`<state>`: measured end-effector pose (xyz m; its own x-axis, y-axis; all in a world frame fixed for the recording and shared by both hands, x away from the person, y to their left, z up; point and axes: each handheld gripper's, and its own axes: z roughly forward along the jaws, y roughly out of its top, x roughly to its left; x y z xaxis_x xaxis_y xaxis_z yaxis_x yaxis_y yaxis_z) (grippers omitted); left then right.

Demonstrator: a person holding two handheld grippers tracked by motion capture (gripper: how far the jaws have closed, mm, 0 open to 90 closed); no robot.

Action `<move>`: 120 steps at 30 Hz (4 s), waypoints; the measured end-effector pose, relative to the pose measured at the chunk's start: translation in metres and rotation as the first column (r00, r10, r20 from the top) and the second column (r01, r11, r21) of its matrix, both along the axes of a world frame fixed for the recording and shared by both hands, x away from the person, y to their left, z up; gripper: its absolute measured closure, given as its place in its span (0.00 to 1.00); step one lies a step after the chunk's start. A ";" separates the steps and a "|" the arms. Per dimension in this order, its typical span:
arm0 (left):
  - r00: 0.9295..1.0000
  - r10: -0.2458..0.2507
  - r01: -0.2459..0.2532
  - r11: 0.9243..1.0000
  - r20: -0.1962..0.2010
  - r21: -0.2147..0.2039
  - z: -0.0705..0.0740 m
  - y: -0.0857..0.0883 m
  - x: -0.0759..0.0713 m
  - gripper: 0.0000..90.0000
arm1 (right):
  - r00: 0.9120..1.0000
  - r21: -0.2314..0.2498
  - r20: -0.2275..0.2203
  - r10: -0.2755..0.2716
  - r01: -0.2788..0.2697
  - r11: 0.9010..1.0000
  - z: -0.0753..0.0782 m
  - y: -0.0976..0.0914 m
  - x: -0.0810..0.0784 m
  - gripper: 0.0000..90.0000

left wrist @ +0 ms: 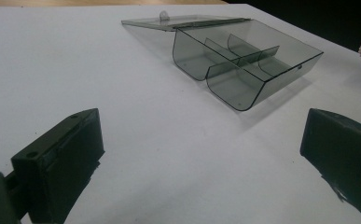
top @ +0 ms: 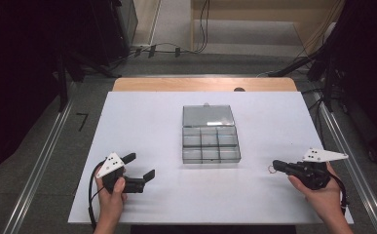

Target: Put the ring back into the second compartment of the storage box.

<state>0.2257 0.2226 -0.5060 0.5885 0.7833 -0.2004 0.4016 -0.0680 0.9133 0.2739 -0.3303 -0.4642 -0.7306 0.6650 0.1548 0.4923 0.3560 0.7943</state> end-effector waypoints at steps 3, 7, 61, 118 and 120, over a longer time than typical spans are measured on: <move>1.000 0.002 -0.002 1.000 -0.001 -0.001 0.000 0.000 0.000 0.00 | 1.000 0.001 0.006 0.000 0.000 1.000 0.002 0.001 0.001 0.97; 1.000 0.003 -0.003 1.000 -0.002 0.004 0.000 -0.001 0.000 0.00 | 1.000 0.004 0.009 -0.003 0.003 1.000 0.005 0.003 0.002 0.97; 1.000 -0.001 0.000 1.000 0.008 0.023 -0.001 -0.004 -0.001 0.00 | 0.998 0.017 0.033 0.047 -0.047 0.999 0.029 0.036 0.030 0.96; 1.000 -0.002 0.001 1.000 0.013 0.023 -0.001 -0.004 -0.001 0.00 | 0.992 0.025 0.066 0.111 -0.113 0.993 0.047 0.088 0.054 0.96; 1.000 -0.001 0.001 1.000 0.013 0.023 -0.001 -0.004 -0.001 0.00 | 0.991 0.027 0.067 0.112 -0.114 0.993 0.047 0.090 0.055 0.96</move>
